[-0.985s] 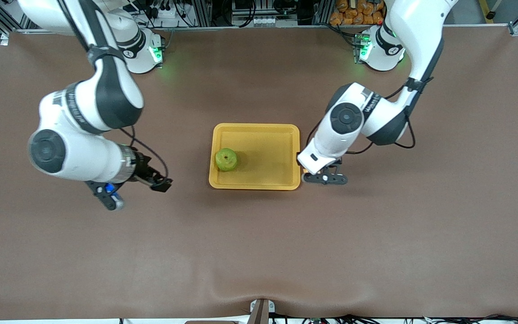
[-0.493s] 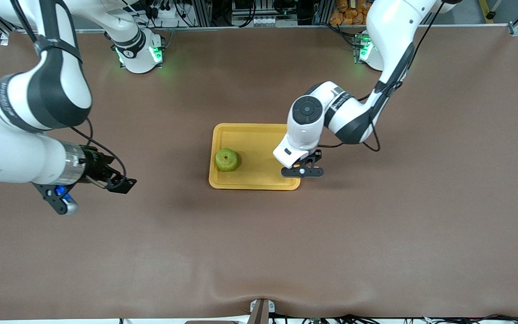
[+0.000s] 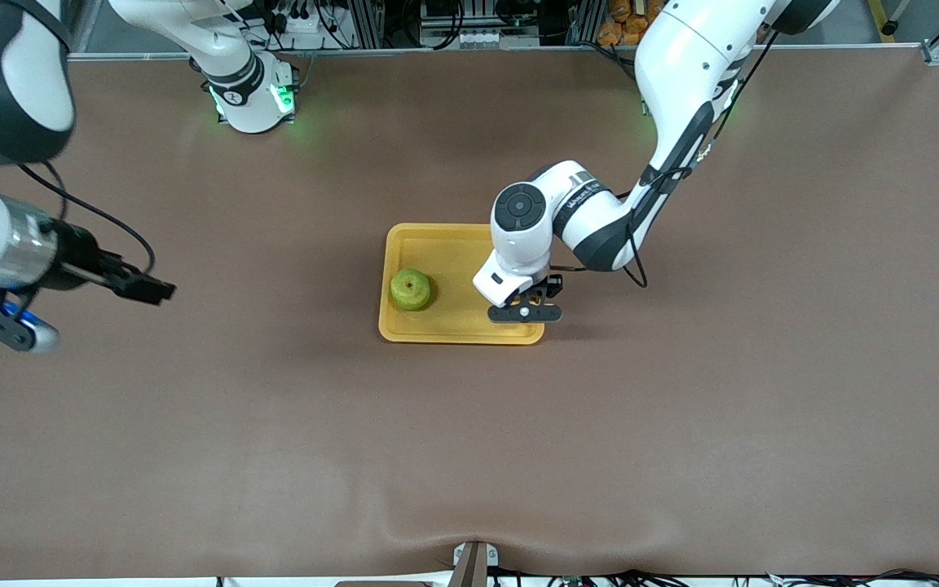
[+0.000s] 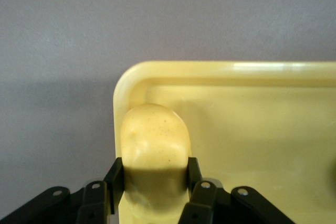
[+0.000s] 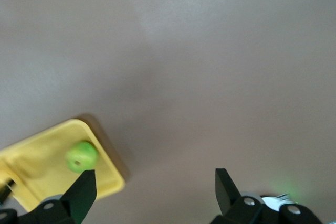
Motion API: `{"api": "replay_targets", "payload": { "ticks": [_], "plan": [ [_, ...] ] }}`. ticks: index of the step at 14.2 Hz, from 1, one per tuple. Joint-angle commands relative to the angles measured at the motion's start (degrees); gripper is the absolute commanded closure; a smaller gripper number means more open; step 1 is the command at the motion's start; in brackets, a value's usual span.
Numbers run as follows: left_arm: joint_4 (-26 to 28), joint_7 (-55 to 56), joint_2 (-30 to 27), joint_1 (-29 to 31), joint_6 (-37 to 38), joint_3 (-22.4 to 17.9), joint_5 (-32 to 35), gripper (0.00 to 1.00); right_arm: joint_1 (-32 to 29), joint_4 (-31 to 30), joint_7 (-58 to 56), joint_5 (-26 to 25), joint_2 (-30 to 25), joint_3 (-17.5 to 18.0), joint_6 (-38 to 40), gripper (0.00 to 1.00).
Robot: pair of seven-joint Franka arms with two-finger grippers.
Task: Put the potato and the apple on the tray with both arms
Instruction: 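Lower the potato onto the tray with the left gripper while the right gripper withdraws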
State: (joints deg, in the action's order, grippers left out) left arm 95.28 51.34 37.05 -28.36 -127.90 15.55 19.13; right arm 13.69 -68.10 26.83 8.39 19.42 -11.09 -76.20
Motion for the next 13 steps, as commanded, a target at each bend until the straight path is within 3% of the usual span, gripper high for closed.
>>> {"api": "replay_targets", "payload": {
  "ticks": [1,4,6,9,13],
  "plan": [
    [-1.68,1.84,1.44,-1.43,1.60,-0.61,1.70,0.54,-0.94,-1.42,-12.11,-2.24,-3.50,-0.15,2.89,0.00],
    [-1.50,1.92,2.23,-1.96,1.60,-0.70,4.15,0.33,-1.64,-3.52,-19.52,-4.95,-6.05,-1.12,4.13,0.00],
    [-1.41,1.75,2.15,-1.87,1.60,-0.70,4.69,0.00,-1.47,-5.98,-21.19,-8.37,-8.60,-0.95,3.61,0.00],
    [-1.85,1.66,1.62,-1.61,1.60,-0.61,4.69,0.00,-3.74,-9.40,-28.92,-9.54,-11.41,-1.21,1.86,0.00],
    [-2.20,1.40,-2.41,-0.82,6.15,-0.61,4.60,0.00,-3.85,-22.57,-29.55,-9.45,-20.89,-1.12,-6.04,0.00]
  ]
}}
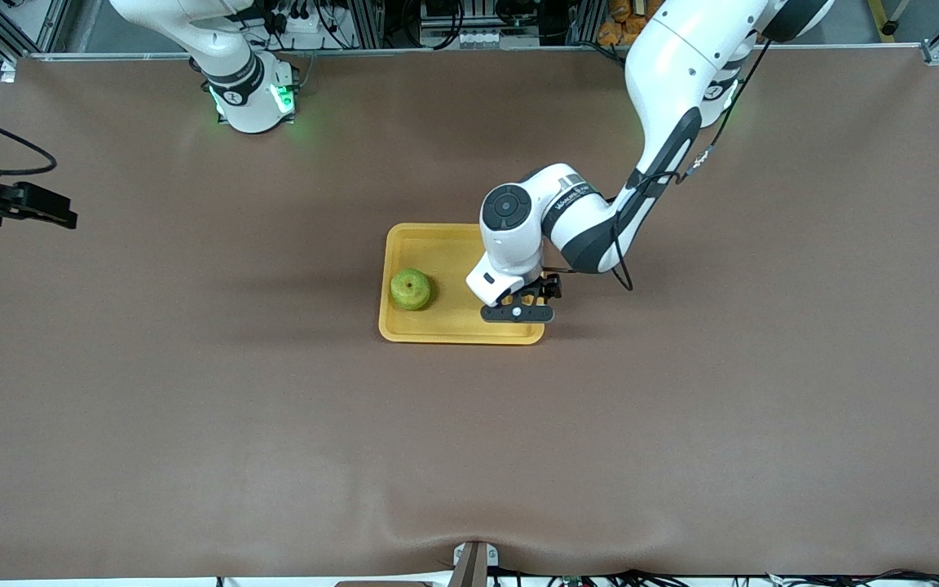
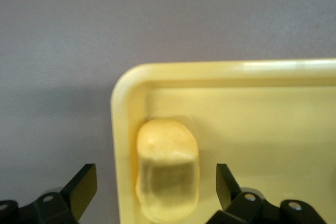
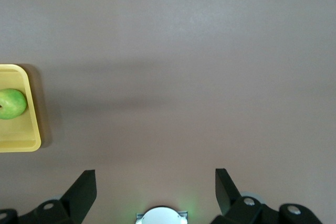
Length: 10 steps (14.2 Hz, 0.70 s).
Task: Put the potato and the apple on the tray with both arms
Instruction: 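Lower the potato onto the tray with the left gripper while the right gripper withdraws, then open the left gripper and lift it off the potato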
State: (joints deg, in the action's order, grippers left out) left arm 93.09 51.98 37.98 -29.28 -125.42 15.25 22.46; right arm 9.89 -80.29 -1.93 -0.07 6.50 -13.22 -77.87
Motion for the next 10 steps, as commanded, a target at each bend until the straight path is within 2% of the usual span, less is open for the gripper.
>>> {"api": "replay_targets", "payload": {
  "ticks": [1,3,5,6,10],
  "plan": [
    [-0.36,0.49,-5.35,1.67,5.43,-0.30,1.01,0.00,-0.13,-12.42,-0.97,-0.99,-9.38,1.01,-5.09,0.00],
    [-0.80,-0.56,-8.96,3.79,8.25,0.22,0.40,0.00,-0.48,-12.70,-2.27,-0.99,-10.01,0.92,-5.00,0.00],
    [-0.89,-0.83,-12.30,5.54,10.71,0.31,0.31,0.00,-2.23,-12.18,-10.07,-0.73,-9.93,0.57,-5.18,0.00],
    [-0.89,-1.70,-13.79,6.77,11.77,0.40,-0.21,0.00,-2.24,-11.13,-10.46,-0.72,-9.75,0.57,-4.92,0.00],
    [-0.98,-12.23,-20.65,12.83,15.46,0.40,-7.06,0.00,-2.41,-7.44,-10.63,-1.07,-8.79,0.65,-4.31,0.00]
  ]
}}
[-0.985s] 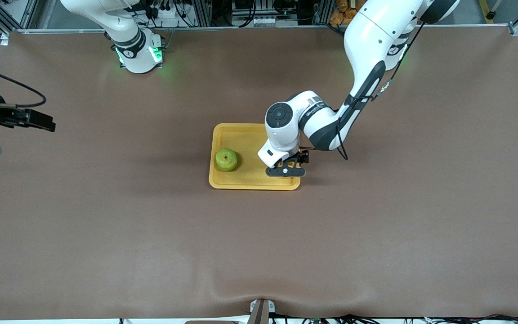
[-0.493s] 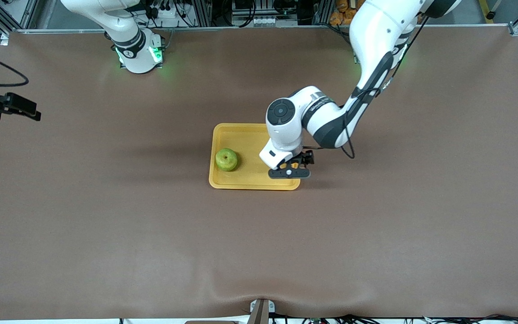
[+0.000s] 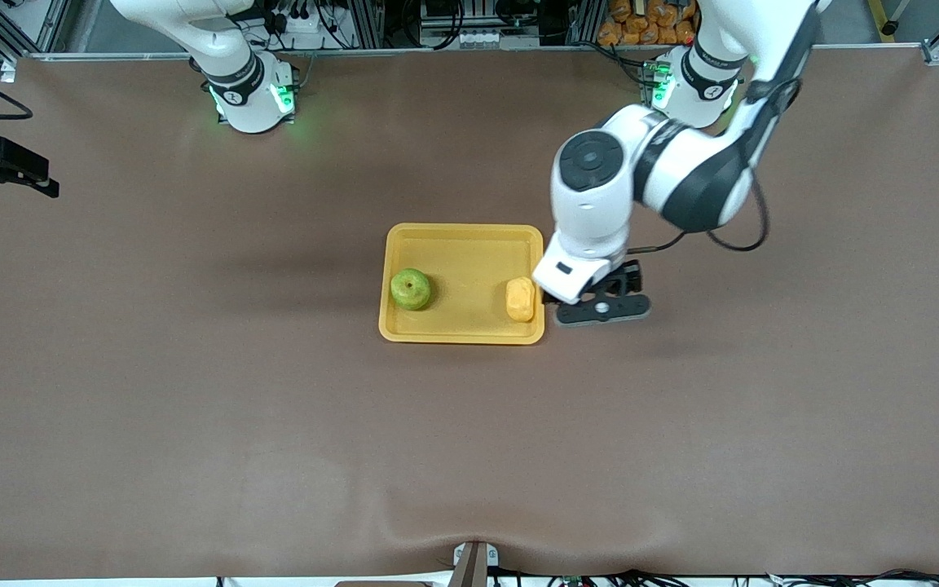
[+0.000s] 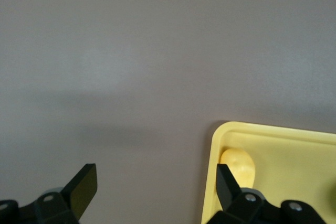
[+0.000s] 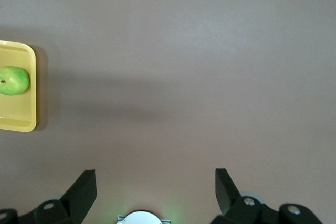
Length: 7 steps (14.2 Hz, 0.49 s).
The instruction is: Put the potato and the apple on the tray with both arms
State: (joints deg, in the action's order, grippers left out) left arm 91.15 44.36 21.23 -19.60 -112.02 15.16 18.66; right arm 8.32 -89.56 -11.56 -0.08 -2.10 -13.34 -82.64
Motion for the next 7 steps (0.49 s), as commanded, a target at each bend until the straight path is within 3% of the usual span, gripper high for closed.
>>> {"api": "replay_targets", "payload": {
  "ticks": [1,4,5,7],
  "plan": [
    [0.96,-6.98,-5.48,4.91,3.46,0.49,-4.32,0.00,-0.68,2.19,-0.83,-1.33,-0.19,0.77,0.55,0.00],
    [0.87,-14.62,-10.75,10.96,9.16,0.49,-8.52,0.00,-1.99,2.99,-0.74,-0.63,-0.10,0.60,0.90,0.00],
    [0.87,-17.00,-12.59,13.95,11.18,0.49,-11.77,0.00,-2.86,2.99,-0.74,-0.54,-0.10,1.81,1.08,0.00],
    [0.87,-23.76,-15.76,18.35,13.74,0.31,-14.00,0.00,-6.63,3.08,-0.74,-0.63,-0.27,7.68,1.43,0.00]
  ]
}}
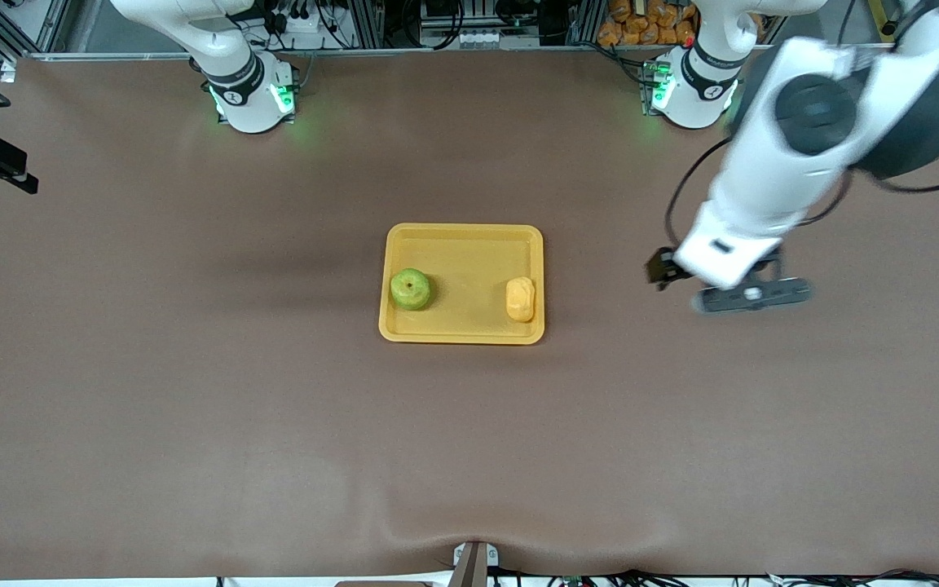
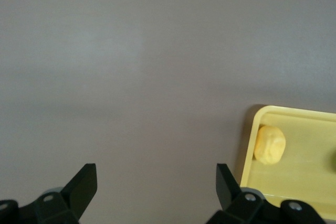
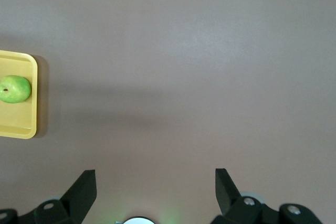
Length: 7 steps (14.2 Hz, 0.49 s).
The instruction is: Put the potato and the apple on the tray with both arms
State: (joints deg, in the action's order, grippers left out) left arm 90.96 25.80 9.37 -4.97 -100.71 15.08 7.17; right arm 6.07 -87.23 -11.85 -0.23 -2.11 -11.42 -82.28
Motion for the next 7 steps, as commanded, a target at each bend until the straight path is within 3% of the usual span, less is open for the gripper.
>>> {"api": "replay_targets", "payload": {
  "ticks": [1,4,7],
  "plan": [
    [1.06,-7.76,-4.88,4.61,3.40,-0.04,-2.51,0.00,-5.27,0.75,-0.46,-0.91,-0.35,6.93,2.12,0.00],
    [0.97,-10.94,-7.78,7.69,6.74,-0.05,-2.42,0.00,-9.14,0.66,-0.28,-0.21,-0.44,8.34,2.74,0.00],
    [-1.65,-13.04,-8.66,11.01,11.48,0.82,-2.68,0.00,-8.19,0.66,-0.28,-0.30,-0.62,8.43,3.09,0.00]
  ]
}}
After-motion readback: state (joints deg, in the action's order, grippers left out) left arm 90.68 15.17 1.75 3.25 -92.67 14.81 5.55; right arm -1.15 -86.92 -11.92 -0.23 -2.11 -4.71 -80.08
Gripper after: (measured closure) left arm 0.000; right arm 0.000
